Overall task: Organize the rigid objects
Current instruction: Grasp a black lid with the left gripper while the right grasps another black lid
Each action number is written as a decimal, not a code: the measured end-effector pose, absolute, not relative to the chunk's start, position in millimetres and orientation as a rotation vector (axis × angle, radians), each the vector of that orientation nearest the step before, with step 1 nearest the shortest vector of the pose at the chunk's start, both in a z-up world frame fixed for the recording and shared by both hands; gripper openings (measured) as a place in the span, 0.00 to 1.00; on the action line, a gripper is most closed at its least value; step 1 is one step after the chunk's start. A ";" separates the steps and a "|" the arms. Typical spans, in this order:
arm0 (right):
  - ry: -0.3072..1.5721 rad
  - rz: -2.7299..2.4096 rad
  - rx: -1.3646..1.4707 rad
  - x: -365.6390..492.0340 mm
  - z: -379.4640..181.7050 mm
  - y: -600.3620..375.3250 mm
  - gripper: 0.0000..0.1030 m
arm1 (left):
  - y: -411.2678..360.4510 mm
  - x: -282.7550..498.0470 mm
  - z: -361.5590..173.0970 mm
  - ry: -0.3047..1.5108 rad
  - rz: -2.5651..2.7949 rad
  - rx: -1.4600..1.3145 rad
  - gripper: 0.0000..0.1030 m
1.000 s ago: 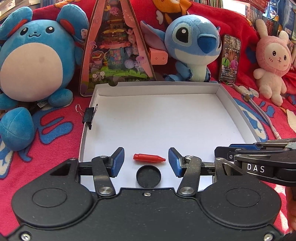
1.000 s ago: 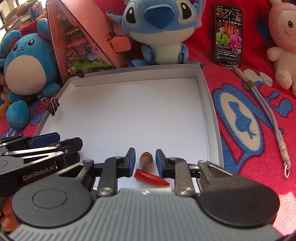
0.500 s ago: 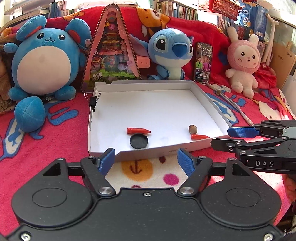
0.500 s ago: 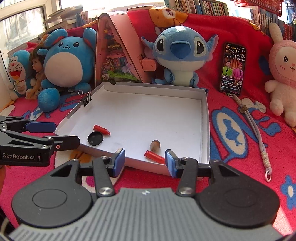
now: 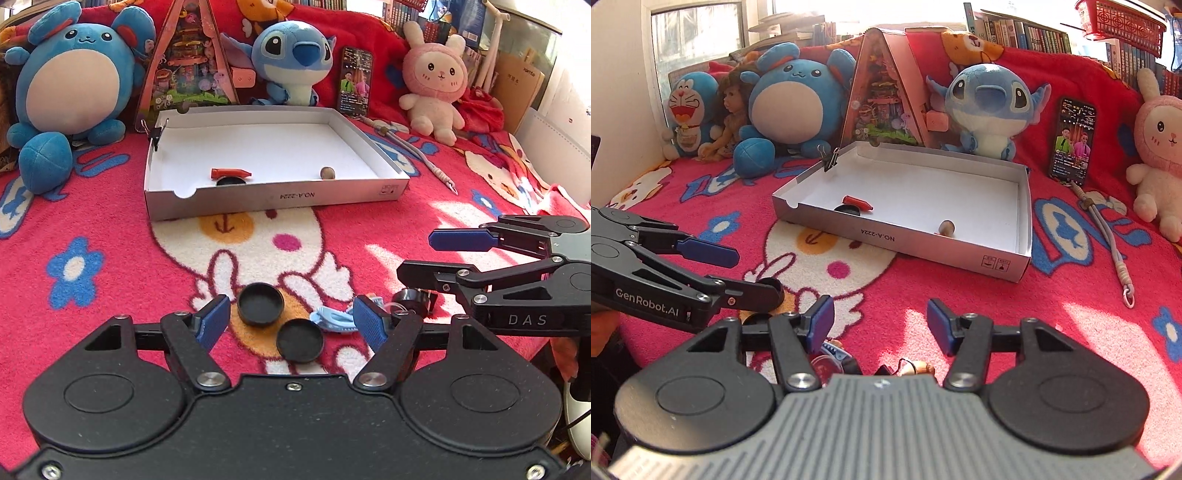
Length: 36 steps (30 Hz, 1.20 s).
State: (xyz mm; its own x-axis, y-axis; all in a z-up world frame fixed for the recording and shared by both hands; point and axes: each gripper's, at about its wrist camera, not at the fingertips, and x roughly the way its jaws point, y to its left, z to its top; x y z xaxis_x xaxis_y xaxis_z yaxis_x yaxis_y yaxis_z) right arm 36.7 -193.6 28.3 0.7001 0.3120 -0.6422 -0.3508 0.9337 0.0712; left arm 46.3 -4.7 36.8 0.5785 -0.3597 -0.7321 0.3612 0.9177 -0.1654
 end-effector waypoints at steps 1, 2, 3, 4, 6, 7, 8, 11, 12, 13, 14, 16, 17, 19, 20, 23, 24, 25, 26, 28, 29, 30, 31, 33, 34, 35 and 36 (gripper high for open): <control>0.704 0.371 -0.053 31.9 27.6 -193.7 0.67 | -4.6 42.6 34.4 0.868 -0.431 -0.004 0.61; 0.706 0.373 -0.050 27.8 26.9 -193.7 0.63 | -4.2 39.2 32.3 0.879 -0.438 -0.011 0.53; 0.710 0.373 -0.046 24.2 26.4 -193.7 0.50 | -3.8 34.8 29.6 0.889 -0.449 -0.016 0.48; 0.714 0.374 -0.038 21.0 25.9 -194.0 0.41 | -3.9 31.7 28.1 0.892 -0.457 -0.016 0.46; 0.725 0.381 -0.017 14.6 24.4 -194.8 0.31 | -5.2 26.0 25.4 0.893 -0.471 0.000 0.43; 0.732 0.388 -0.011 11.8 23.5 -194.9 0.28 | -6.2 23.2 24.1 0.890 -0.473 0.012 0.43; 0.739 0.393 -0.011 9.7 22.6 -194.4 0.28 | -7.5 21.3 22.9 0.887 -0.472 0.024 0.41; 0.756 0.390 -0.034 5.6 17.9 -189.7 0.27 | -10.6 19.1 20.1 0.873 -0.467 0.049 0.40; 0.760 0.386 -0.042 5.4 15.9 -188.6 0.26 | -12.2 20.3 19.4 0.868 -0.461 0.056 0.40; 0.764 0.382 -0.045 5.8 14.3 -188.1 0.25 | -13.1 20.1 18.8 0.863 -0.455 0.061 0.39; 0.770 0.376 -0.045 6.8 12.0 -187.4 0.25 | -14.4 20.8 18.3 0.855 -0.450 0.070 0.39; 0.780 0.364 -0.040 9.1 9.2 -187.4 0.24 | -16.5 20.0 17.9 0.841 -0.441 0.084 0.39; 0.781 0.356 -0.036 9.9 7.8 -188.3 0.24 | -17.5 19.9 17.5 0.833 -0.437 0.094 0.39; 0.783 0.340 -0.032 12.3 6.3 -190.0 0.24 | -19.2 20.5 16.6 0.824 -0.431 0.105 0.39; 0.785 0.332 -0.029 14.6 5.5 -191.2 0.24 | -19.3 21.8 15.9 0.823 -0.429 0.103 0.39; 0.784 0.322 -0.026 19.1 4.1 -193.0 0.24 | -19.1 25.9 13.2 0.826 -0.424 0.089 0.38; 0.779 0.309 -0.037 20.2 3.9 -192.8 0.24 | -19.0 26.4 12.6 0.824 -0.420 0.090 0.33; 0.775 0.294 -0.048 21.0 3.5 -192.6 0.24 | -19.1 26.9 12.5 0.822 -0.417 0.094 0.32; 0.771 0.276 -0.061 22.9 3.1 -192.7 0.24 | -18.9 27.3 12.6 0.819 -0.415 0.096 0.30; 0.771 0.260 -0.056 25.3 2.7 -195.8 0.24 | -17.9 28.6 12.6 0.820 -0.420 0.090 0.30; 0.771 0.257 -0.050 26.4 2.6 -197.4 0.24 | -17.8 28.8 12.5 0.819 -0.420 0.089 0.30; 0.770 0.256 -0.049 26.8 2.6 -198.3 0.24 | -17.7 29.0 12.3 0.815 -0.422 0.091 0.30; 0.766 0.257 -0.053 26.2 2.6 -198.3 0.24 | -18.3 28.8 12.1 0.811 -0.421 0.096 0.30; 0.759 0.275 -0.071 23.2 2.8 -195.4 0.25 | -20.5 28.3 11.3 0.803 -0.419 0.108 0.30; 0.761 0.290 -0.083 21.5 2.6 -192.4 0.26 | -21.6 28.2 10.7 0.800 -0.418 0.114 0.30; 0.764 0.307 -0.095 20.0 2.1 -189.3 0.26 | -22.6 27.9 10.0 0.797 -0.417 0.119 0.30; 0.764 0.319 -0.108 18.8 1.4 -186.2 0.28 | -24.2 27.9 8.9 0.795 -0.416 0.125 0.30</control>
State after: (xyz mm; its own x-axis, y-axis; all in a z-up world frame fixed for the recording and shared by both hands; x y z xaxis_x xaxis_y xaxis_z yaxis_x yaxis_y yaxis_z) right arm 18.8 -186.2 1.4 0.6765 0.2442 -0.6948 -0.3218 0.9466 0.0194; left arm 27.9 -24.2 8.9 0.6244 -0.3149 -0.7148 0.4078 0.9119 -0.0455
